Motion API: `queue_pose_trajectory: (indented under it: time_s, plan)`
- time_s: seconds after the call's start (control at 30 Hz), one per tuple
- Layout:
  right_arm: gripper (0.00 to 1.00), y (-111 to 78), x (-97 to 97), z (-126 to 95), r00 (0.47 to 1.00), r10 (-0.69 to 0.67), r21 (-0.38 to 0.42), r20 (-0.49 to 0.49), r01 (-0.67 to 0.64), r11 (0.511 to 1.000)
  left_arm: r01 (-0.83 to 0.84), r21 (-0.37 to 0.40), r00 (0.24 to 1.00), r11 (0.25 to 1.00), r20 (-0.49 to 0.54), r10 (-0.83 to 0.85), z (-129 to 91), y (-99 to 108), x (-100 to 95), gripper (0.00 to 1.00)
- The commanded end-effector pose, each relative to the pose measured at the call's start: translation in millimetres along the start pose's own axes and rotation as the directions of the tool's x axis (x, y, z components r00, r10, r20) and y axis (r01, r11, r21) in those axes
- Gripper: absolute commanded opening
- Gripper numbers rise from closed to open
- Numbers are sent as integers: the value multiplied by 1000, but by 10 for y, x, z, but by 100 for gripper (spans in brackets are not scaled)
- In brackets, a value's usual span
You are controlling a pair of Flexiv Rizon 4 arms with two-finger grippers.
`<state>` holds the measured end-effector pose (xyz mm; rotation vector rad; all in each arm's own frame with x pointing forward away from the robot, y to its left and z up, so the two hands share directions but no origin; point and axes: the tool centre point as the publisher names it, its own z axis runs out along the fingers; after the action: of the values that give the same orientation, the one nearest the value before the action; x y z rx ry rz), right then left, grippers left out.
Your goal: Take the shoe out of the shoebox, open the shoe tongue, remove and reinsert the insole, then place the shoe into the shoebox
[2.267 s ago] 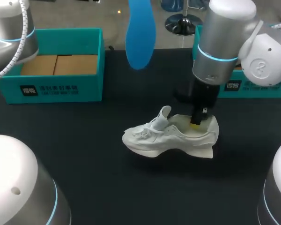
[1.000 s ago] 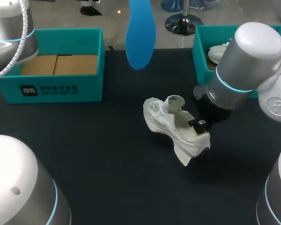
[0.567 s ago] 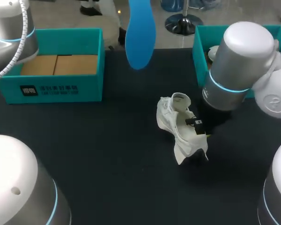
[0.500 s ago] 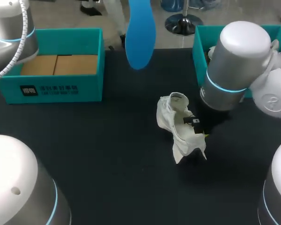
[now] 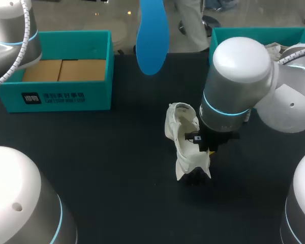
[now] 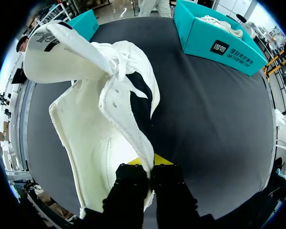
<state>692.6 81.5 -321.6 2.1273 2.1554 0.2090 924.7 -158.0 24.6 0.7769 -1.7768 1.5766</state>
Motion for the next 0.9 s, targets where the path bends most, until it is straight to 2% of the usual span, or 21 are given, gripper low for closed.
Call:
queue_pose_trajectory:
  time_s: [0.03, 0.73, 0.9]
  plan:
    - [0, -41, 60, 45, 1000, 2, -13, -11, -2, 1000, 0, -3, 1000, 1000, -1, 0, -2, -7, -6, 0]
    - [0, -363, 316, 456, 998, 41, -16, -44, -41, 999, 0, -3, 1000, 1000, -1, 0, -2, -7, -6, 0]
    - [0, -426, 324, 570, 998, 50, -22, -37, -51, 998, 0, -3, 1000, 1000, -1, 0, -2, -7, -6, 0]
